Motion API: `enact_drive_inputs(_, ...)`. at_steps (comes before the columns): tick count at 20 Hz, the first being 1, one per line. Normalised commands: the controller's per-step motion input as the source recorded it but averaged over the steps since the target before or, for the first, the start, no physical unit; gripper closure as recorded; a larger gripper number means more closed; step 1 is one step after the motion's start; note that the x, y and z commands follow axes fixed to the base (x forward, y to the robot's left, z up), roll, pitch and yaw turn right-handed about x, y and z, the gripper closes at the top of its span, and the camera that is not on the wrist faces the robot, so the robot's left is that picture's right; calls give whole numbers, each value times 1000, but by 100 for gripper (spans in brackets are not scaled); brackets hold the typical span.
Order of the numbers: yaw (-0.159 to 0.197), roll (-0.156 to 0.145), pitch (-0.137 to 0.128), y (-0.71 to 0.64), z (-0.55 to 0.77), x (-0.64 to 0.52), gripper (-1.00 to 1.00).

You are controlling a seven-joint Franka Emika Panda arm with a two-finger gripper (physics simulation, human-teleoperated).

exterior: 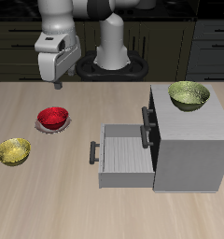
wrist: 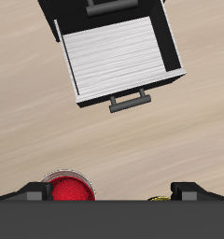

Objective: Place the red bowl on the plate and close the bottom drawer of the white cabinet

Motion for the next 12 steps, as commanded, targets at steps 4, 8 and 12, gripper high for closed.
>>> enact_drive_inputs(4, 4, 38, 42, 1, 32, -2, -100)
enact_drive_inputs(8, 124, -3, -31, -107, -16, -23, -100)
enact_drive_inputs(12, 187, -6, -70, -88, -8, -14, -100)
